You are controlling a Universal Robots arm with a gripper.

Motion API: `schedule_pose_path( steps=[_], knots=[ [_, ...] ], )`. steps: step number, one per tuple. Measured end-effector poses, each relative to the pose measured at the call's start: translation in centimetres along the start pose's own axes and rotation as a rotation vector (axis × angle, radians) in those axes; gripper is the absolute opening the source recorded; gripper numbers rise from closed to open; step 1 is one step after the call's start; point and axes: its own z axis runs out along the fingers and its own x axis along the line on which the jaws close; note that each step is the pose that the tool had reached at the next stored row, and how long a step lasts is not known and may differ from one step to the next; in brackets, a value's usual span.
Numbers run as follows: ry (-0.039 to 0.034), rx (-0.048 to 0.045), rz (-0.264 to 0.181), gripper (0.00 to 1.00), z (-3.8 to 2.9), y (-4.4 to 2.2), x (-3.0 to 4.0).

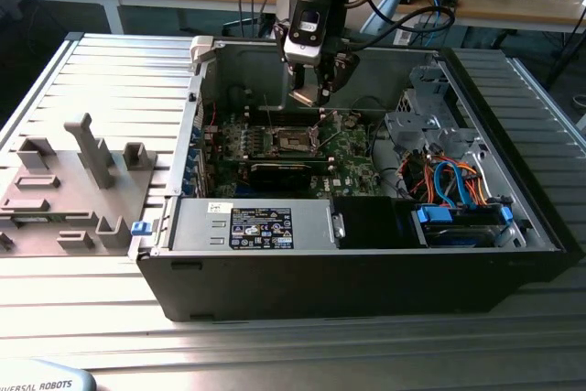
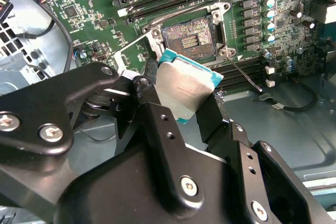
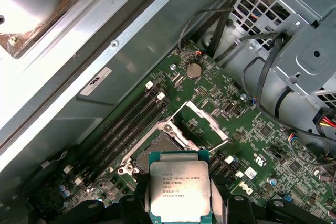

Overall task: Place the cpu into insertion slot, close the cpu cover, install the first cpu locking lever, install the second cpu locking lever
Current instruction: 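Place the cpu into insertion slot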

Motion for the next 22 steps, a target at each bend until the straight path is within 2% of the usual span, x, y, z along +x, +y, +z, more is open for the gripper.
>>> schedule_pose_path(
  steps=[22],
  knots=[
    [-0.0012,-0.0003,0.019,0.54,0.03,0.00,0.00]
  ],
)
